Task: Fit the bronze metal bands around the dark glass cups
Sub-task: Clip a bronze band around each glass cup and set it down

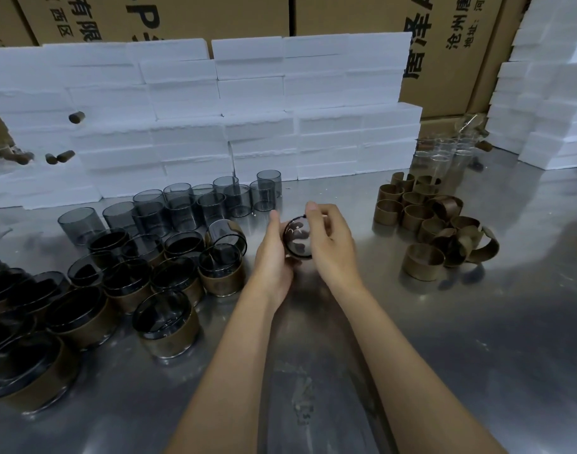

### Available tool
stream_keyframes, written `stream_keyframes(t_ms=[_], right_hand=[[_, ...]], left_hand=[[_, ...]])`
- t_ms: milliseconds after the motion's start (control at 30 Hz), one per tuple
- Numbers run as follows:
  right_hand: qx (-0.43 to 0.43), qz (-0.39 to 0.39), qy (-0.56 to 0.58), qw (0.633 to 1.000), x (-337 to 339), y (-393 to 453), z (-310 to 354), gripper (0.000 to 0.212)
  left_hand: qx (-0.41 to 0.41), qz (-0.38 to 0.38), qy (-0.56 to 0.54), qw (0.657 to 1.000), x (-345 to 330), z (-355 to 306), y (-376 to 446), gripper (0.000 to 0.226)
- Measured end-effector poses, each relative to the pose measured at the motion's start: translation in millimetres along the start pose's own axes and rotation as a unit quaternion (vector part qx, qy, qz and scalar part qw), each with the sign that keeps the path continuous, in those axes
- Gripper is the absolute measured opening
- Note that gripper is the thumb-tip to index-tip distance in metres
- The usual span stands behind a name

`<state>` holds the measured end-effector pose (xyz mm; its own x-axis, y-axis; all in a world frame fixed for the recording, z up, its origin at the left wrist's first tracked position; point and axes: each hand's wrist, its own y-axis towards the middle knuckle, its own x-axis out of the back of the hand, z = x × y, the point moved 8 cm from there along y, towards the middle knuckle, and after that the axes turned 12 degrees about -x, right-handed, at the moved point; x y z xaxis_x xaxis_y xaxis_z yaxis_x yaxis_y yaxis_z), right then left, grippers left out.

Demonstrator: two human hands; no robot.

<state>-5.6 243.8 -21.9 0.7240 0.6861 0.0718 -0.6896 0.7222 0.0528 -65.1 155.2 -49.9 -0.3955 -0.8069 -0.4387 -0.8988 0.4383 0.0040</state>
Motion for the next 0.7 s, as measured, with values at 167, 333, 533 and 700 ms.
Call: stream_keyframes(t_ms=[167,333,533,700], right_hand=[[-0.196,0.027,0.205,0.959,-1,-3,-21,0.009],[-0.294,0.042,0.255,0.920,-3,-9,-35,0.016],[-0.304,0.067,0.277,0.909,-9,-13,-36,0.021],[-0.294,0.090,0.261,0.915,-18,-15,-34,0.008]], left_hand=[[-0.016,-0.052,0.010,0.998,11,-4,-1,0.025],[-0.028,0.000,0.073,0.997,-5,-3,-5,0.030],[-0.016,-0.035,0.008,0.999,3,-3,-6,0.044],[-0.036,-0.061,0.017,0.997,10,-8,-6,0.060]])
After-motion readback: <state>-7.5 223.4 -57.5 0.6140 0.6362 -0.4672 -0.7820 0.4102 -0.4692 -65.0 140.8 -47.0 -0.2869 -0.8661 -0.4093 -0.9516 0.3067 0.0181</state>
